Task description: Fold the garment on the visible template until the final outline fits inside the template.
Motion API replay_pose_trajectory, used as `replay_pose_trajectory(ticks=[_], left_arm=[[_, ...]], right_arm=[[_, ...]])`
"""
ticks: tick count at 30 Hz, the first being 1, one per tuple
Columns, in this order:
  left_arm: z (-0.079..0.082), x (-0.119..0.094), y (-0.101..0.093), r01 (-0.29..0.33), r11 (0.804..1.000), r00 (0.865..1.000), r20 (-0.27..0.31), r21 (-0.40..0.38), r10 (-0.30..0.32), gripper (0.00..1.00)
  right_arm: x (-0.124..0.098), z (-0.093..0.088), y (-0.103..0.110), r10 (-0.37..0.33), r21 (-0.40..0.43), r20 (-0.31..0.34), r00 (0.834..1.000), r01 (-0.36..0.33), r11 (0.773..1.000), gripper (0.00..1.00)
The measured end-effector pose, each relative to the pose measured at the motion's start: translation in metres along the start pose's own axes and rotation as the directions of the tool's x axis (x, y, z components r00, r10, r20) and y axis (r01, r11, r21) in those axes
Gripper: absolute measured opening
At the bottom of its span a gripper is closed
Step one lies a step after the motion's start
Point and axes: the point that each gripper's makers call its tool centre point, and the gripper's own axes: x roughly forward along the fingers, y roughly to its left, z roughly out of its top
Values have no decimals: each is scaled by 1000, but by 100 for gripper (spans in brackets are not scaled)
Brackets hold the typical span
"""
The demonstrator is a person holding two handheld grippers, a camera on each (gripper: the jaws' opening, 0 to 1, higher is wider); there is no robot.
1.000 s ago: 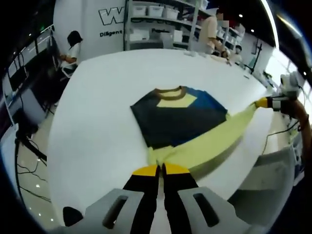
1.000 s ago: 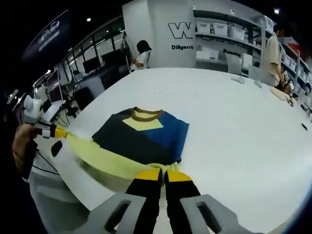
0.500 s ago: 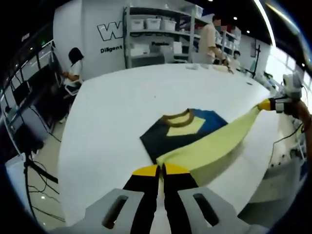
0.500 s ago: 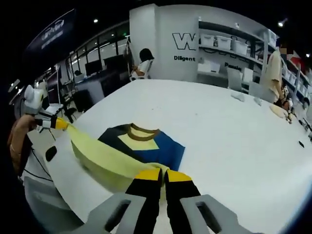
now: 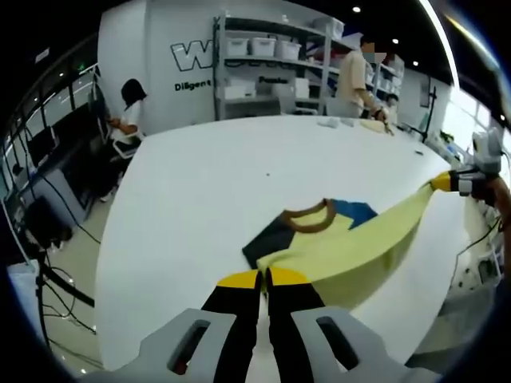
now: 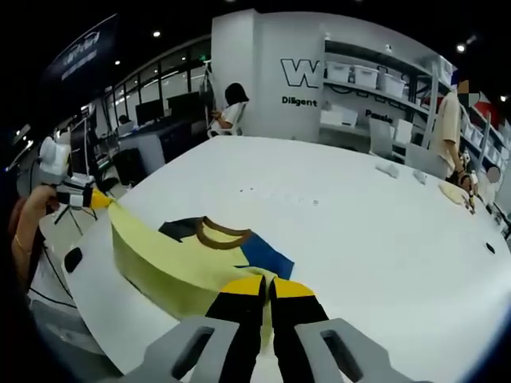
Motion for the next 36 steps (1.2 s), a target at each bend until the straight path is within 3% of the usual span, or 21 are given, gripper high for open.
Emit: replay_pose_trajectory(ticks=[9,15,22,28,36], left_arm=[[16,32,8,-6,1000,1000,6,5,6,2],[9,56,16,-23,1000,999,-40,-7,22,2],[6,78,22,-19,999,998,-54,-31,17,2],[-4,100,33,-47,996,997,-66,-70,42,2],[-33,128,40,-60,985,996,-77,-159,48,2]], right_arm=[[30,12,-11,-52,-40,-12,999,52,998,0],[58,11,-16,-69,-69,-35,997,67,995,0],[85,6,-26,-78,-61,-63,995,74,995,0],[104,0,-33,-88,-73,-85,992,82,994,0],[135,-24,-38,-84,-68,-111,990,77,995,0]])
